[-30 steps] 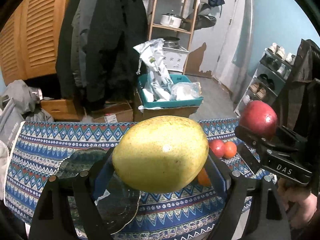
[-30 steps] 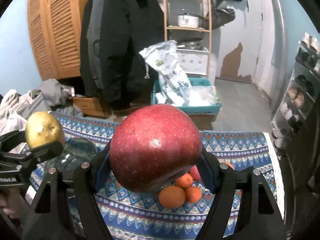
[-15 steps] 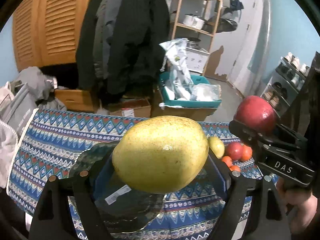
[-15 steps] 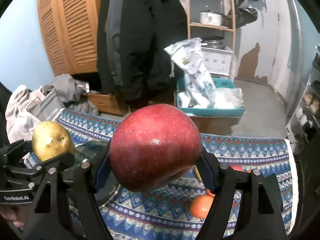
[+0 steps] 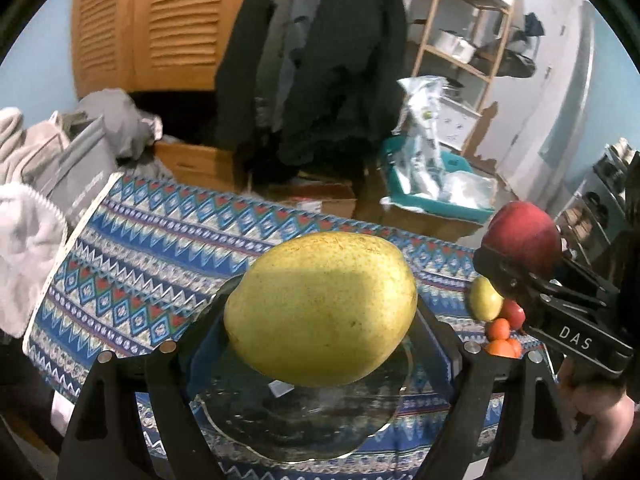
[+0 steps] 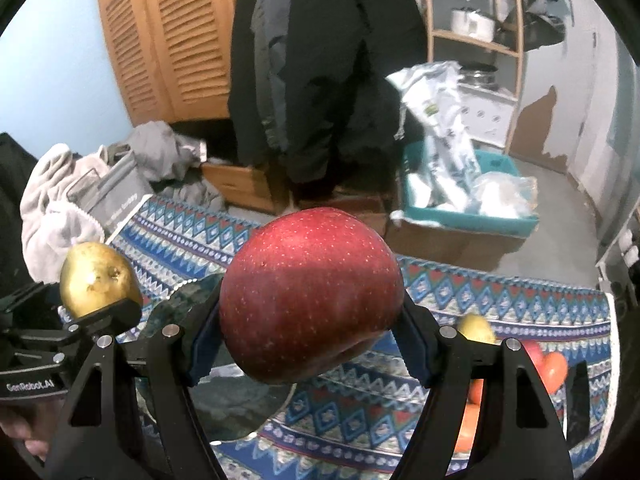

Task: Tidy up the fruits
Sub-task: 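Carry the yellow fruit and the red apple over the glass bowl with both grippers, then open both grippers to drop the yellow fruit and the apple into the bowl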

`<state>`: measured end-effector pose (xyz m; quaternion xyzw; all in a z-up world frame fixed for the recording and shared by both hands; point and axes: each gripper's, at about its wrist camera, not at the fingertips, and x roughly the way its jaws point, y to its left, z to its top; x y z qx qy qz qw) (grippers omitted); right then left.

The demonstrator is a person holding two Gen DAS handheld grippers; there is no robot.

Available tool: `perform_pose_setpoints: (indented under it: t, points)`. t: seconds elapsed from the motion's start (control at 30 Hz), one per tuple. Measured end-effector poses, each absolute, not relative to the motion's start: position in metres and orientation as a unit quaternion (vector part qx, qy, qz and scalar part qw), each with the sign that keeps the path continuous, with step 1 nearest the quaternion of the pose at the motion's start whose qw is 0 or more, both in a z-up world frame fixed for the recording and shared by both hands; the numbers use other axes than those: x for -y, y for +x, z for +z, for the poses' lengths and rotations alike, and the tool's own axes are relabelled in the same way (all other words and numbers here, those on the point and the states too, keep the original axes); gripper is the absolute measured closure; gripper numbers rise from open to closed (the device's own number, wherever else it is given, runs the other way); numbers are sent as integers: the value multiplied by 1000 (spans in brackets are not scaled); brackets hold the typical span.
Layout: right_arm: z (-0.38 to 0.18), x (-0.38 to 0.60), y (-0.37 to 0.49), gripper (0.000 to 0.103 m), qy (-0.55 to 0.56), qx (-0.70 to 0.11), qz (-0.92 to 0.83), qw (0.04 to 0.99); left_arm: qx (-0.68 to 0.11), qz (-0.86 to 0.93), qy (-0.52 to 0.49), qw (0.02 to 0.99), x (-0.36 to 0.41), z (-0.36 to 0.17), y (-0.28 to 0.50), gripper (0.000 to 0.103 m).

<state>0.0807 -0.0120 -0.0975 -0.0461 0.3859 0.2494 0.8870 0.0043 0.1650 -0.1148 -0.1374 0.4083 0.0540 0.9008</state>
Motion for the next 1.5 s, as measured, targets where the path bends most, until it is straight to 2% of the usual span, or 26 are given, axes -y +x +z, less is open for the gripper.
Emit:
perform_pose_setpoints:
  t: [0.73,1.27,1.5]
  points:
    - [-195,-48,97,29,-97,-492,282,818,-522,99,-161,832,-199,-215,12,17]
    - [-224,-57,94,28,-112,-532,300,784,-589,107,-180,781,-201,-256,18,17]
    - [-229,-61,92,27,-118,-540,303,777,-598,107,-144,781,-190,-260,21,17]
